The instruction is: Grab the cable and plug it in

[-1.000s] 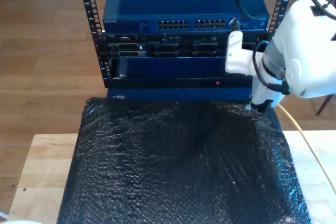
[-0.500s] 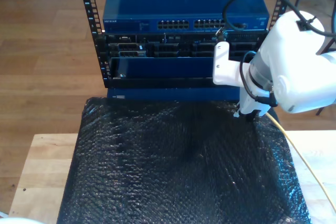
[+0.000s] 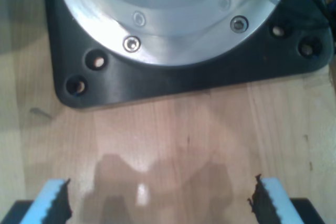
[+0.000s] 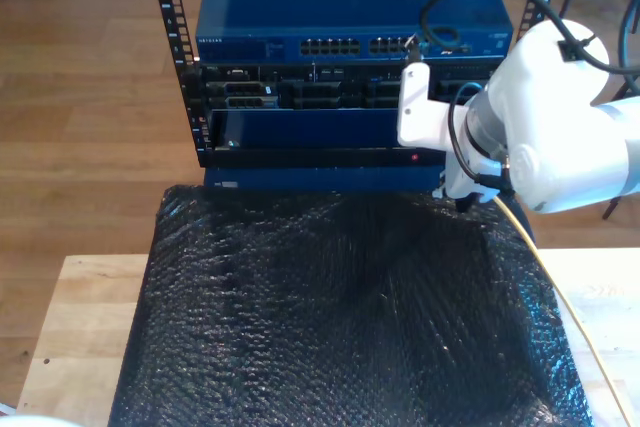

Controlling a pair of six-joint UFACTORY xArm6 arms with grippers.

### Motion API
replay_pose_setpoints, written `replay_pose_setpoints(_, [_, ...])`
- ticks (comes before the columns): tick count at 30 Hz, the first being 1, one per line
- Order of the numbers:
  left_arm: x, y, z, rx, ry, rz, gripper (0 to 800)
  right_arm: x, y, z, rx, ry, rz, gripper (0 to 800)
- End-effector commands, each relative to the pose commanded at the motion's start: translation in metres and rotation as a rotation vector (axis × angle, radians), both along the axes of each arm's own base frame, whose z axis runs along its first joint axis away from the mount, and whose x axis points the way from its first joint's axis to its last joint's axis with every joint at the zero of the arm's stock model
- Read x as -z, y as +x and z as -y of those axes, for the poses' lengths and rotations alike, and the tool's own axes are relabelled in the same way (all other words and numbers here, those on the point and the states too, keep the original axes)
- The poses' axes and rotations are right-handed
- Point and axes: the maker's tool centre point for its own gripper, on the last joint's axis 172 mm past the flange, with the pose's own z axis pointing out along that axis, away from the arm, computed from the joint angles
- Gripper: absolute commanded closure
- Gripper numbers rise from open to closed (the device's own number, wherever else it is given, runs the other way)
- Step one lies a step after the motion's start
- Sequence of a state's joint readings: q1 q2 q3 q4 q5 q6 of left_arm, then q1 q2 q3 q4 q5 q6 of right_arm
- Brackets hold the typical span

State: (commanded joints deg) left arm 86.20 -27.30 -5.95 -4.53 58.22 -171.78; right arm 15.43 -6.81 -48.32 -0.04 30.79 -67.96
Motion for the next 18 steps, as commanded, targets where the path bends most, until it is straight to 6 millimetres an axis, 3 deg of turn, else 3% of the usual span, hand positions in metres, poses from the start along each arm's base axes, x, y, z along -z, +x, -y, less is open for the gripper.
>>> replay_pose_setpoints(10, [0.0, 0.0, 0.0, 0.0, 0.0, 0.0, 0, -0.029, 0.02, -0.001, -0.002, 0.009, 0.057, 800])
replay_pose_setpoints(15, [0.0, 0.0, 0.0, 0.0, 0.0, 0.0, 0, -0.038, 0.03, 0.028, 0.019, -0.006, 0.079, 800])
replay_pose_setpoints(18, [0.0, 0.0, 0.0, 0.0, 0.0, 0.0, 0, -0.048, 0.039, 0.034, 0.002, -0.018, 0.1, 800])
